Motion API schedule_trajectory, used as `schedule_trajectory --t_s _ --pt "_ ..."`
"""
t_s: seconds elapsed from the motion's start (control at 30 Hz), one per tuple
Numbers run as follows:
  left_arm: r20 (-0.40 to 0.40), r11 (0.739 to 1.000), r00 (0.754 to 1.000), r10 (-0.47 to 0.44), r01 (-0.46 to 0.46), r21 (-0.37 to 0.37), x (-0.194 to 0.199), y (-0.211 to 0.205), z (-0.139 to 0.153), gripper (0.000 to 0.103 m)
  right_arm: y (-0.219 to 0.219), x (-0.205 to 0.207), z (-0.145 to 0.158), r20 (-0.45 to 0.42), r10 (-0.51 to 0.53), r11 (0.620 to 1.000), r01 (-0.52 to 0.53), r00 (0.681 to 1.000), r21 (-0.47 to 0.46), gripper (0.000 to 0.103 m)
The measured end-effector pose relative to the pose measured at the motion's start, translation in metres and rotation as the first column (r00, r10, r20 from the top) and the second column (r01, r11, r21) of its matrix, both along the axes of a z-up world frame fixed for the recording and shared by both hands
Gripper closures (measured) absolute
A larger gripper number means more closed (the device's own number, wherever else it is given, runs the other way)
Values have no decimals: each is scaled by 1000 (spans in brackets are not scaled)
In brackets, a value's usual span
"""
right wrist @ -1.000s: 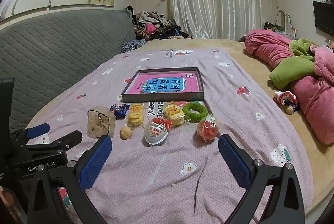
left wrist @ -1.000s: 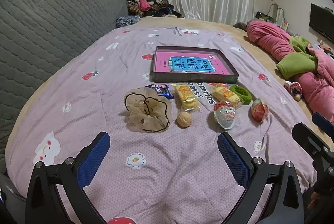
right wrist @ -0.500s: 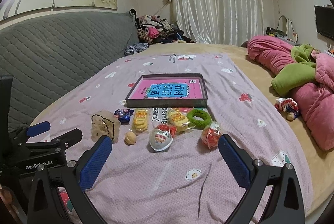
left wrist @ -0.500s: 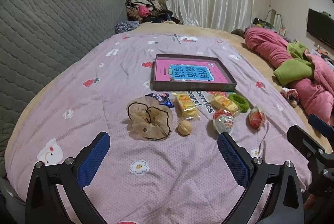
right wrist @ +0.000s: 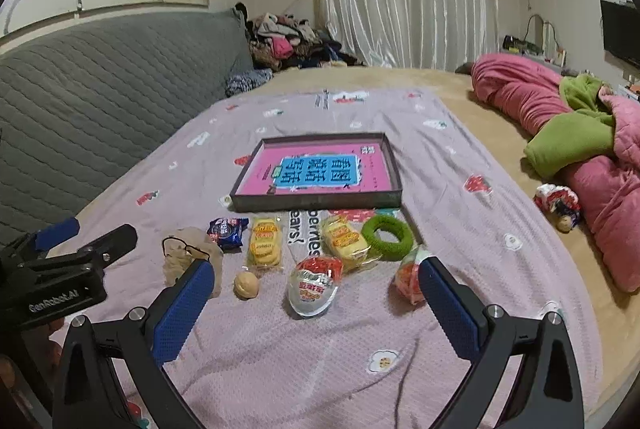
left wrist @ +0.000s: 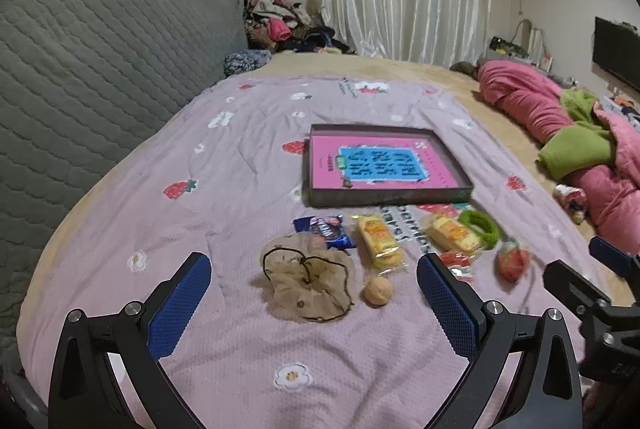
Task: Organize objects
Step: 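Move both tools toward the scrunchie and the large candy egg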
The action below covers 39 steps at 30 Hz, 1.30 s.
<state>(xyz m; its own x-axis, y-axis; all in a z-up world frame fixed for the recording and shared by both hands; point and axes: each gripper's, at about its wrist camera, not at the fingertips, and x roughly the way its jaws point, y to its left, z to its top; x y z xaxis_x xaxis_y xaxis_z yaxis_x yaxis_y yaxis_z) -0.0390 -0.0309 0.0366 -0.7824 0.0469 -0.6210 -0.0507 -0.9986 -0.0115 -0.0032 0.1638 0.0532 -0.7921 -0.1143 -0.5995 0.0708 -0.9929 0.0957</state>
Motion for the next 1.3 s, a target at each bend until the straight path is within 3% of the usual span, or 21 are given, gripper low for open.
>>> schedule_trajectory --t_s 0.27,0.43,0.6,1.1,1.3 --pt "68 1000 998 -5 3 18 -26 -5 -38 0 -4 -19 -28 58 9 1000 -8 998 -26 0" --pt "116 1000 993 -14 16 -14 -38 2 -63 0 -2 -26 -47 82 -1 1000 1 997 -6 0" --pt "155 998 987 -53 48 35 -50 3 -84 0 0 -37 -67 125 -18 1000 17 992 7 0" --pt "139 998 989 -45 51 -35 -86 10 -109 0 -12 -68 -102 193 -50 997 39 980 60 0" --pt "186 997 980 -68 72 -15 -100 10 -122 0 -16 -80 -108 206 -77 995 63 976 71 0"
